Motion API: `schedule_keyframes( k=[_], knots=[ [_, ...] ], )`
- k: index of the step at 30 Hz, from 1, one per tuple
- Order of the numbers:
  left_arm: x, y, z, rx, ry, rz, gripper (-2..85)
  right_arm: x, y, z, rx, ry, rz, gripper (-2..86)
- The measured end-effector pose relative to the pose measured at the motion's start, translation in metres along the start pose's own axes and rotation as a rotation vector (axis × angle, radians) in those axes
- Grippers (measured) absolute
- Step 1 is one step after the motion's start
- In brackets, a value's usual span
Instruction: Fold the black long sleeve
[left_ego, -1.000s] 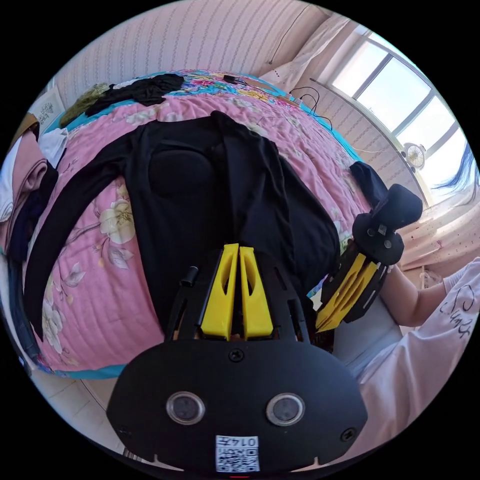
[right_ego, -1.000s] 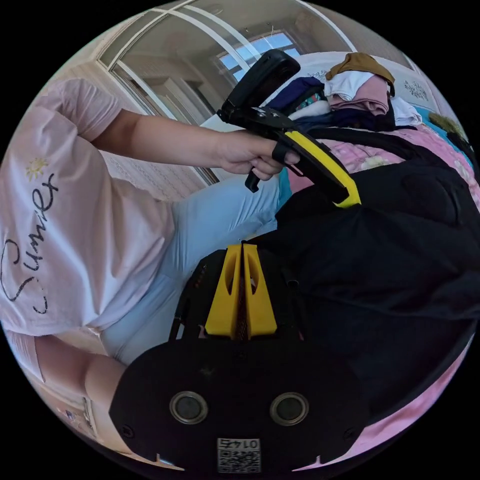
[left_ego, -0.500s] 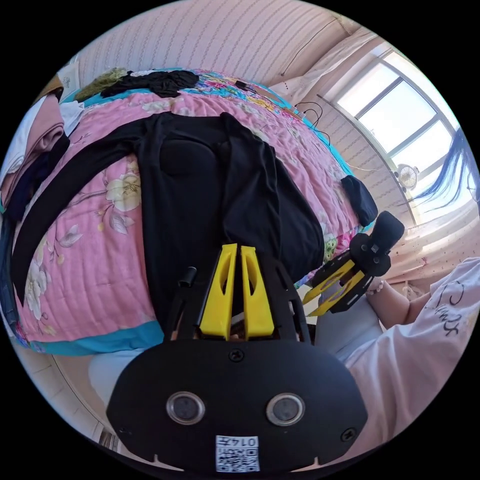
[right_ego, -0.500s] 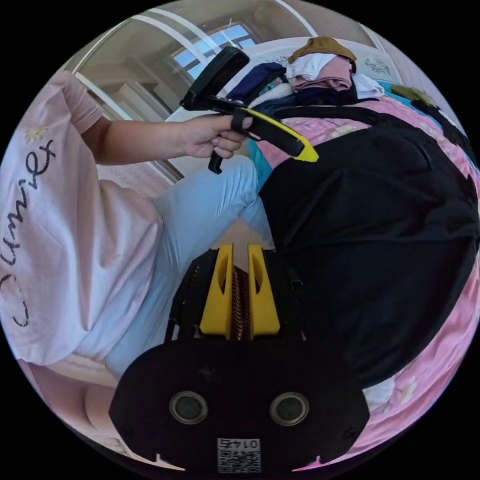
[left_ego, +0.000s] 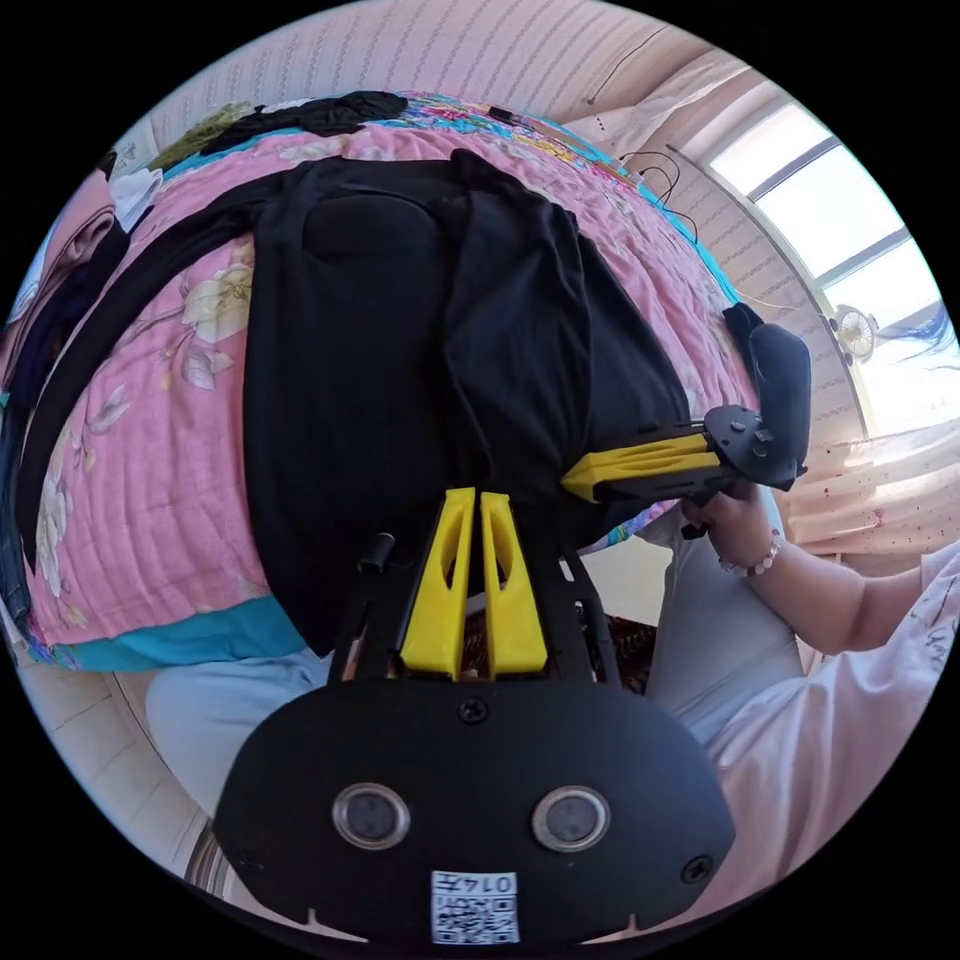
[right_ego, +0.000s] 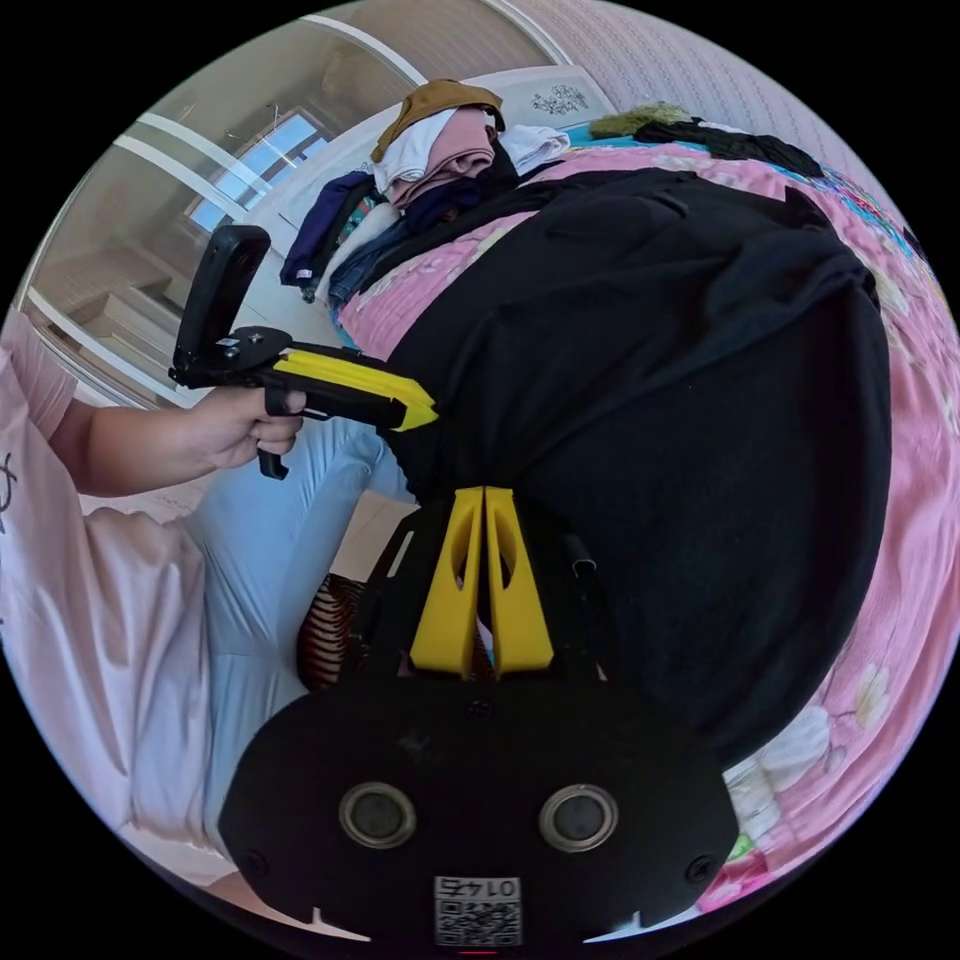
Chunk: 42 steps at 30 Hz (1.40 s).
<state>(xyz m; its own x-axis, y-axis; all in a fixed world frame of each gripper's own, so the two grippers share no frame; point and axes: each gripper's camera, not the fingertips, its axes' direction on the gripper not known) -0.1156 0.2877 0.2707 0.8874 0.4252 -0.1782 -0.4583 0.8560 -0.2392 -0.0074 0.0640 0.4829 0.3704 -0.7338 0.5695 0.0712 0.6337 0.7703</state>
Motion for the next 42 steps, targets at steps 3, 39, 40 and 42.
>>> schedule_keyframes(
  k=[3,39,40,42],
  knots=[
    [-0.01,0.002,-0.006,-0.012,-0.031,-0.008,-1.0,0.015,0.0,0.009,0.006,0.017,-0.005,-0.4],
    [-0.063,-0.23,-0.043,0.268,0.223,0.145,4.4,0.384,-0.089,-0.125,0.398,0.221,0.264,8.7],
    [-0.067,-0.254,-0.035,0.251,0.227,0.129,5.6,0.402,-0.096,-0.128,0.416,0.212,0.302,9.1],
    [-0.07,-0.282,-0.024,0.239,0.202,0.114,6.5,0.426,-0.105,-0.124,0.419,0.246,0.345,8.8]
  ],
)
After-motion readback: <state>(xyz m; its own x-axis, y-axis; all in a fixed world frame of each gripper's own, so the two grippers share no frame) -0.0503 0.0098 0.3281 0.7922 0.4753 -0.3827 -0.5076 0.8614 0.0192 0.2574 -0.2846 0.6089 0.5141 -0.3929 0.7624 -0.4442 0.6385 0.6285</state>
